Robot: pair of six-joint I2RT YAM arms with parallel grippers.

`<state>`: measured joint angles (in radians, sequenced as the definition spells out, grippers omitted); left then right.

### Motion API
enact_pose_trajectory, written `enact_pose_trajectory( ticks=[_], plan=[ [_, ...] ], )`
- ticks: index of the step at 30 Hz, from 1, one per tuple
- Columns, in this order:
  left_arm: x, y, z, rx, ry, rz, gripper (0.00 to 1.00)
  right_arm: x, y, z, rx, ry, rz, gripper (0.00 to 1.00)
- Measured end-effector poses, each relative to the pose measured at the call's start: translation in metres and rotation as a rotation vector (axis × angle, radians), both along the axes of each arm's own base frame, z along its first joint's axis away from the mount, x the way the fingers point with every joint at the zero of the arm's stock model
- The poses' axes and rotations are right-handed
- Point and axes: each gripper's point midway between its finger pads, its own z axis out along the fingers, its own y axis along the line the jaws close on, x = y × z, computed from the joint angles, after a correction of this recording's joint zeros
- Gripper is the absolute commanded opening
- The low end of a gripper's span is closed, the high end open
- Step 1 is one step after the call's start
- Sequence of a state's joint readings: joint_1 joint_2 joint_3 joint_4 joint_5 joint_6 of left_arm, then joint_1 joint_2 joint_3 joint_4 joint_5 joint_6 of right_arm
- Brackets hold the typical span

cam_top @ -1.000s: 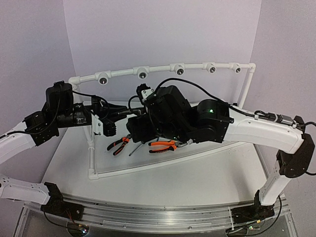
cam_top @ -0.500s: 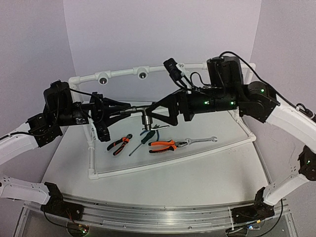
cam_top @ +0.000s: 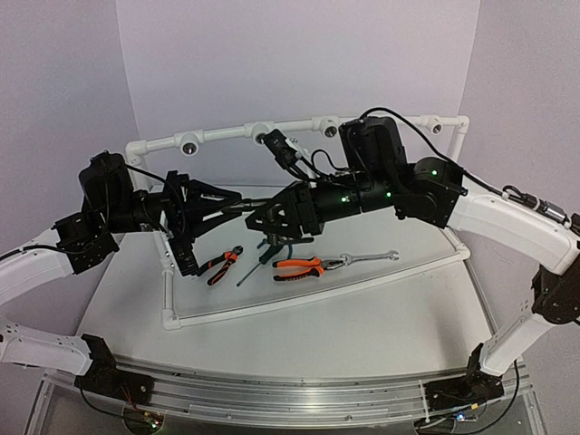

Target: Install the water faucets

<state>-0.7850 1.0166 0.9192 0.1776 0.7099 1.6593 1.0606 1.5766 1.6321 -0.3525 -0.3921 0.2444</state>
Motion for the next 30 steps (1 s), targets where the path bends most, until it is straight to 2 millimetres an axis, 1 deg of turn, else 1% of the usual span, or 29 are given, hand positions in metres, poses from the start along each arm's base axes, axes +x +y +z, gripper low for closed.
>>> enact_pose_trajectory(
  ticks=[1,2,4,5,8,9,10,12,13,14,15,18,20,22,24,26,30],
  plan=[
    [-0.001,0.000,0.001,-0.002,-0.004,-0.005,0.00,0.000,0.001,-0.001,-0.001,0.003,0.001,0.31],
    [-0.002,0.000,0.001,-0.003,-0.006,-0.008,0.00,0.001,0.001,-0.002,-0.002,0.009,-0.001,0.23],
    [-0.002,0.000,0.002,-0.005,-0.008,-0.011,0.00,0.002,0.001,-0.001,0.001,0.012,-0.004,0.02],
    [-0.002,0.000,0.001,-0.005,-0.007,-0.011,0.00,0.002,0.001,-0.001,0.003,0.008,-0.001,0.00],
    [0.000,0.000,0.001,-0.005,-0.003,-0.004,0.00,0.003,0.002,0.000,0.009,0.010,-0.004,0.00],
    [0.000,0.000,0.001,-0.005,-0.003,-0.002,0.05,0.003,0.002,0.000,0.009,0.011,-0.009,0.00],
    [0.000,0.000,0.001,-0.003,-0.003,0.002,0.18,0.004,0.002,0.000,0.009,0.011,-0.014,0.00],
    [0.005,-0.001,0.000,0.007,0.009,0.022,0.52,0.009,0.002,-0.002,0.006,0.008,-0.042,0.00],
    [0.008,-0.001,0.000,0.014,0.016,0.035,0.59,0.012,0.002,-0.003,0.003,0.006,-0.062,0.00],
    [0.012,-0.002,-0.001,0.025,0.031,0.052,0.64,0.017,0.001,-0.005,0.000,0.003,-0.092,0.00],
    [0.019,-0.004,-0.002,0.041,0.061,0.079,0.65,0.023,-0.001,-0.007,-0.004,-0.002,-0.134,0.00],
    [0.045,-0.012,0.007,0.085,0.176,0.171,0.66,0.039,-0.014,-0.015,-0.032,-0.020,-0.253,0.00],
    [0.066,-0.017,0.013,0.112,0.277,0.258,0.66,0.051,-0.023,-0.011,-0.037,-0.048,-0.343,0.00],
    [0.090,-0.020,0.022,0.121,0.375,0.357,0.69,0.061,-0.034,-0.004,-0.037,-0.076,-0.421,0.00],
    [0.112,-0.017,0.032,0.116,0.467,0.469,0.71,0.066,-0.047,-0.001,-0.052,-0.091,-0.477,0.00],
    [0.128,-0.012,0.041,0.102,0.543,0.559,0.72,0.070,-0.057,0.000,-0.069,-0.102,-0.517,0.00],
    [0.159,-0.002,0.059,0.053,0.704,0.744,0.77,0.073,-0.066,-0.002,-0.094,-0.111,-0.553,0.00]
  ],
)
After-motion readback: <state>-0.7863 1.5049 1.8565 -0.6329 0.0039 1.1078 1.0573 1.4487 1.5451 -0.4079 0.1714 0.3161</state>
